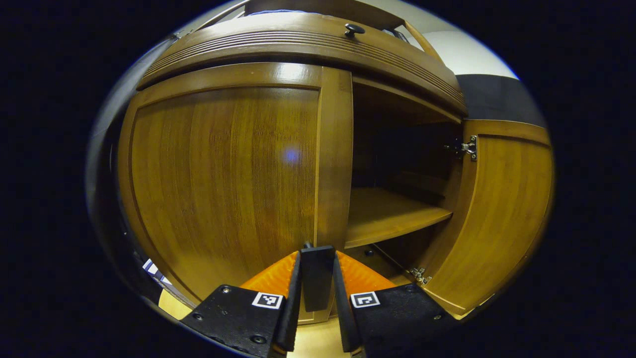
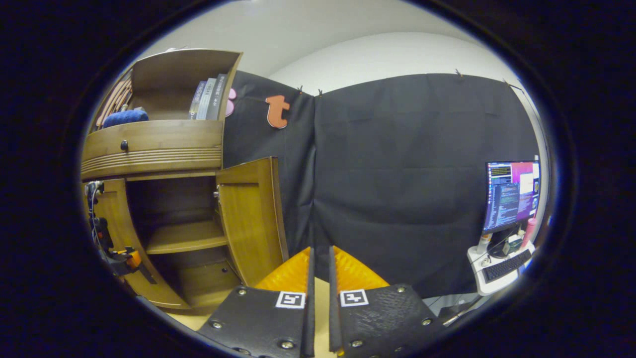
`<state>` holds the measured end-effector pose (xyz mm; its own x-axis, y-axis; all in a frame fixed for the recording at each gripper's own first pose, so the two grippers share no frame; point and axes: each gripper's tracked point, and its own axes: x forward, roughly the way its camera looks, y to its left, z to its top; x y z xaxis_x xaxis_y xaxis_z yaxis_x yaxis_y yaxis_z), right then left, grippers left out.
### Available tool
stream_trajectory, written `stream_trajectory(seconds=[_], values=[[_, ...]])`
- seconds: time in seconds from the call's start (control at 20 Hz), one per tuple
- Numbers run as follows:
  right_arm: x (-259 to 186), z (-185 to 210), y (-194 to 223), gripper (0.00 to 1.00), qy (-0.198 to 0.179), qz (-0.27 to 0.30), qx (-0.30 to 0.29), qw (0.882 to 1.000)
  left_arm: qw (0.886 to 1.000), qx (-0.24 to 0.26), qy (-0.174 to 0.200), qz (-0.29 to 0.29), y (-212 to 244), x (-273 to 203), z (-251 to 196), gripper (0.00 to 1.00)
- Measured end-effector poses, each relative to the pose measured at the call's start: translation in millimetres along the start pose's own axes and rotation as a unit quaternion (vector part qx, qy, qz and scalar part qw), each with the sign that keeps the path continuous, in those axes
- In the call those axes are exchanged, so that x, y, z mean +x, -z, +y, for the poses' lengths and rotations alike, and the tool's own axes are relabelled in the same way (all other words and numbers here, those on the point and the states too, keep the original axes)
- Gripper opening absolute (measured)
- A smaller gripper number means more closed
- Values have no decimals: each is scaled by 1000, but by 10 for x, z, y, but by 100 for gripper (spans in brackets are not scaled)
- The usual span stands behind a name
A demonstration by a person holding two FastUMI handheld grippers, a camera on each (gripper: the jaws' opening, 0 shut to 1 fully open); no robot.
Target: Open the right door of the double-door shoe cabinet with the right hand, and open the left door with the left hand.
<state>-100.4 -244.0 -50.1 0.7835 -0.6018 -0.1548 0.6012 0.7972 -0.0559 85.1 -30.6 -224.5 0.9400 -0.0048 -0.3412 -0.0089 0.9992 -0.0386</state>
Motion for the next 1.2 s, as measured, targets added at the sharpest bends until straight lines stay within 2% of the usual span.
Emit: stream_trajectory(seconds=[0.25,0.45,0.7,0.9,0.95,1.05,1.2], values=[[53,13,48,11,-19,7,7,1000,1000,1,-7,-1,0,-17,-5,30],[93,-7,56,11,-47,13,-6,999,1000,-11,-26,-9,12,-164,-5,29],[307,-31,-37,11,-96,12,-24,995,998,-21,-65,-15,45,-489,0,31],[519,45,-120,11,-143,15,-23,989,994,-35,-106,-15,84,-801,49,28],[563,71,-120,11,-155,16,-23,988,992,-37,-116,-17,96,-879,56,31],[641,155,-117,11,-180,19,-24,983,990,-42,-132,-22,109,-1039,96,26],[687,255,-95,11,-215,24,-25,976,986,-51,-154,-28,131,-1263,159,26]])
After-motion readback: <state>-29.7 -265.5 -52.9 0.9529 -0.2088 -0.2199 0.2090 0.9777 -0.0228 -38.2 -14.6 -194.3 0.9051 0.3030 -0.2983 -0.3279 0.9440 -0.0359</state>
